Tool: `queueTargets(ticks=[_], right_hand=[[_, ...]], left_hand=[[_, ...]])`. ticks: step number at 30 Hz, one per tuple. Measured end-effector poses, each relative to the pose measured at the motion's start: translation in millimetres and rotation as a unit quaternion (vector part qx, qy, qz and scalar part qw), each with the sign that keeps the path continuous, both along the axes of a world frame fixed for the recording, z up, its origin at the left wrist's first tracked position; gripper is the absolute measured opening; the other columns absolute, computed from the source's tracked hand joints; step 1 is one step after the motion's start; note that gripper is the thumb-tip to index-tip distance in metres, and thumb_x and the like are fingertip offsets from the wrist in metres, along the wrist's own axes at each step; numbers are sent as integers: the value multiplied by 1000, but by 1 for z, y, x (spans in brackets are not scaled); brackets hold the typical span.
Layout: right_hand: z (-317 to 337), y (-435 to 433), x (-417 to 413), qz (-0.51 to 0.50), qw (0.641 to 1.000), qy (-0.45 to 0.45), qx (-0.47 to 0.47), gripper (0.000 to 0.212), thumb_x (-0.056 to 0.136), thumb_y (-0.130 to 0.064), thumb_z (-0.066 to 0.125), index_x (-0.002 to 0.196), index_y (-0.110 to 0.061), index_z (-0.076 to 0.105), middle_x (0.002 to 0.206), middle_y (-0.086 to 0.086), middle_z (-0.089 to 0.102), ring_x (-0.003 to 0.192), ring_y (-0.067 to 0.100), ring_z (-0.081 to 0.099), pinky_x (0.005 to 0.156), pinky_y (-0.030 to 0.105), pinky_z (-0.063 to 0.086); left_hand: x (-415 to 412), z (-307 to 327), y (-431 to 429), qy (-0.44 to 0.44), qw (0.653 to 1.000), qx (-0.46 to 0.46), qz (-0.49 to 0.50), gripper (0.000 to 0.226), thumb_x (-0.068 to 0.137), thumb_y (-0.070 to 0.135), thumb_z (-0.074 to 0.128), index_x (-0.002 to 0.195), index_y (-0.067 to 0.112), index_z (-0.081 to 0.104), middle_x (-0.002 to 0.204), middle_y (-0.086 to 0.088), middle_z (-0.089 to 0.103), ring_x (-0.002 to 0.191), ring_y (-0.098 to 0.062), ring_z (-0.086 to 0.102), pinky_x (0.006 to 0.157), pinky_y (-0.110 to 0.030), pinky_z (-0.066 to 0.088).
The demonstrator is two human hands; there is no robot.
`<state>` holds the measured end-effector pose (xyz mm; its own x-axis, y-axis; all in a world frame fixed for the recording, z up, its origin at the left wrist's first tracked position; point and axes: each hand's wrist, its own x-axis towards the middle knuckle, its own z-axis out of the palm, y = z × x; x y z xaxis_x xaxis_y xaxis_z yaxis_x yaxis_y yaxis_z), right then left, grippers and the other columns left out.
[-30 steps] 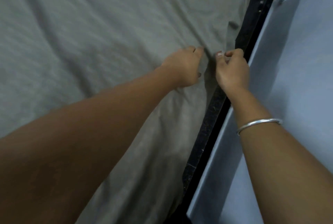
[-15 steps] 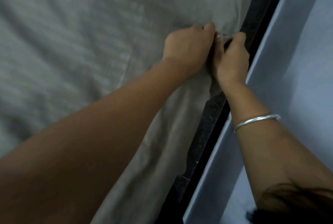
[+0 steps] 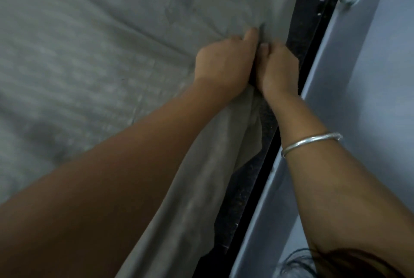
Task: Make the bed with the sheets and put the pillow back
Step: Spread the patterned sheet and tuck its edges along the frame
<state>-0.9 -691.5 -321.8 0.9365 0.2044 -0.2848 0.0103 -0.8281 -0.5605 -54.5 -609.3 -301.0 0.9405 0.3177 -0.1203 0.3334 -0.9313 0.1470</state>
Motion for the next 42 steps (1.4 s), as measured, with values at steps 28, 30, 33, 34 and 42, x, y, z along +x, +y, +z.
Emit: queueTargets(ticks=[28,30,33,34,42], right_hand=[[-1,48,154,8,998,-50,29,44,101,-39,31,122,-3,44,123,21,57,110,36,54,80,38,38],[-4,48,163,11,998,-61,17,39,102,-35,30,118,-4,47,120,21,58,108,37,54,76,38,37],[-4,37,176,26,996,-86,-1,33,101,-30,31,108,-7,54,111,21,61,103,37,55,67,33,29],[-4,34,178,25,995,-95,-1,32,101,-29,32,107,-7,54,108,19,62,101,36,56,66,32,27],[-23,43,216,-46,997,-15,61,35,101,-31,33,124,-8,47,125,15,57,115,30,53,82,31,37]], left_hand=[[164,5,57,-19,999,-42,26,42,99,36,37,137,19,34,127,-11,48,108,-37,55,69,-41,39],[179,2,54,-11,1000,-3,13,38,100,34,33,133,17,36,123,-11,52,104,-37,57,64,-39,34],[193,-1,48,-8,999,41,-10,31,101,27,31,125,12,42,122,-10,55,102,-34,59,62,-35,31],[197,-2,47,-9,999,48,-20,31,101,27,29,124,11,42,122,-10,56,103,-33,58,62,-35,31],[221,-2,53,-71,996,59,-22,41,97,34,38,137,23,37,131,-6,49,107,-35,56,63,-37,33]])
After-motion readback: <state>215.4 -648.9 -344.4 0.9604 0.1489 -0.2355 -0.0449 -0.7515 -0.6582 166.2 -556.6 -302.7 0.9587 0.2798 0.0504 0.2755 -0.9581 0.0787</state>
